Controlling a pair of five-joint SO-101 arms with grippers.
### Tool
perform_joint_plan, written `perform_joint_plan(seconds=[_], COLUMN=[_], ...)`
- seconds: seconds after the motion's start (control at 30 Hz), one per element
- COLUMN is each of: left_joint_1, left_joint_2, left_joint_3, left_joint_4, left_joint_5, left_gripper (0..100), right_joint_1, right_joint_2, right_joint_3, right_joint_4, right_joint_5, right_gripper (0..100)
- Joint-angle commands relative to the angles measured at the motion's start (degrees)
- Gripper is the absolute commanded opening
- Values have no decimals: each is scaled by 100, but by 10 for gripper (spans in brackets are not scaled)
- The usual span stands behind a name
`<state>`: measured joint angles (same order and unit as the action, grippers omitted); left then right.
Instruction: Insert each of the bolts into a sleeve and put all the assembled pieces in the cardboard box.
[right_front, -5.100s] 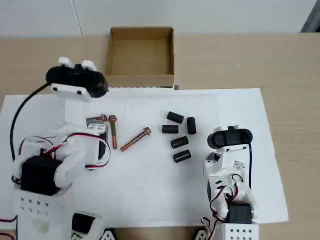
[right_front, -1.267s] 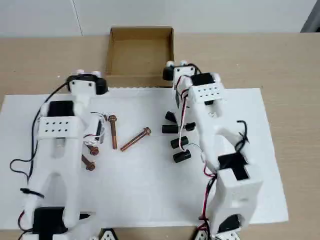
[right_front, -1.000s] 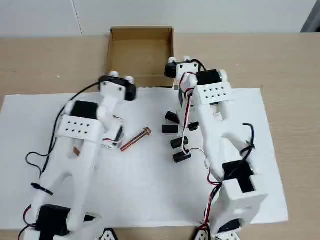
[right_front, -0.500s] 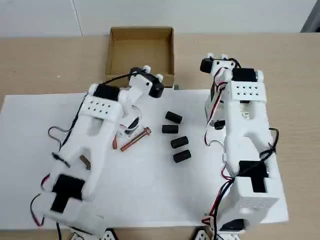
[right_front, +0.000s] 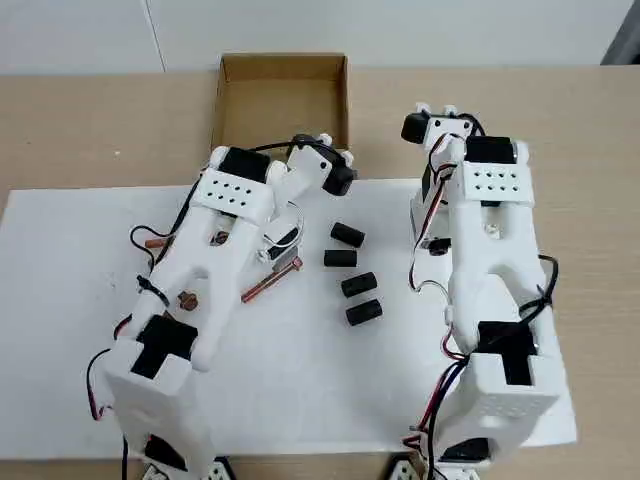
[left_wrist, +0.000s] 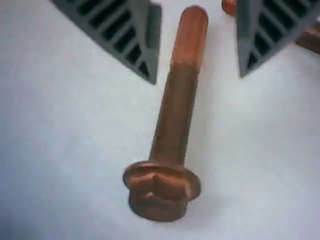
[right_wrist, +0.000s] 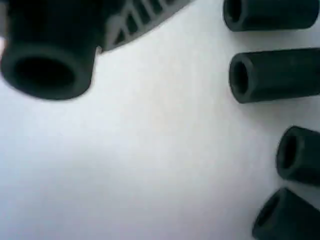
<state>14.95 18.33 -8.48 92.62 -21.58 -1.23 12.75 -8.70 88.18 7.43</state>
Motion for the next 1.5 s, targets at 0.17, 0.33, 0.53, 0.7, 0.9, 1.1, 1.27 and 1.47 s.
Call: perform_joint_plan(seconds=[0.17, 0.33, 0.53, 0.7, 0.9, 1.1, 1.27, 1.47], left_joint_1=[237, 211, 202, 220, 202, 229, 246, 545], left_joint_2=[176, 501, 633, 835, 1248, 1160, 747, -299], left_joint_3=[-224, -259, -233, -233, -251, -295, -303, -295], left_joint_4=[-88, -387, -677, -765, -774, -870, -844, -668], left_joint_5=[-18, -18, 0, 9, 9, 18, 651, 958], left_gripper=[104, 104, 104, 104, 103, 8, 5, 5], right_joint_1=[66, 66, 66, 66, 57, 57, 48, 31], right_joint_2=[-303, -303, -303, -303, -303, -330, -462, -1429], right_joint_3=[-88, -88, -88, -88, -88, -88, -114, -97], right_joint_4=[-92, -66, -40, -84, -92, -66, -13, 462], right_joint_5=[26, 35, 62, 62, 62, 62, 18, 26], right_gripper=[4, 4, 4, 4, 4, 4, 4, 4])
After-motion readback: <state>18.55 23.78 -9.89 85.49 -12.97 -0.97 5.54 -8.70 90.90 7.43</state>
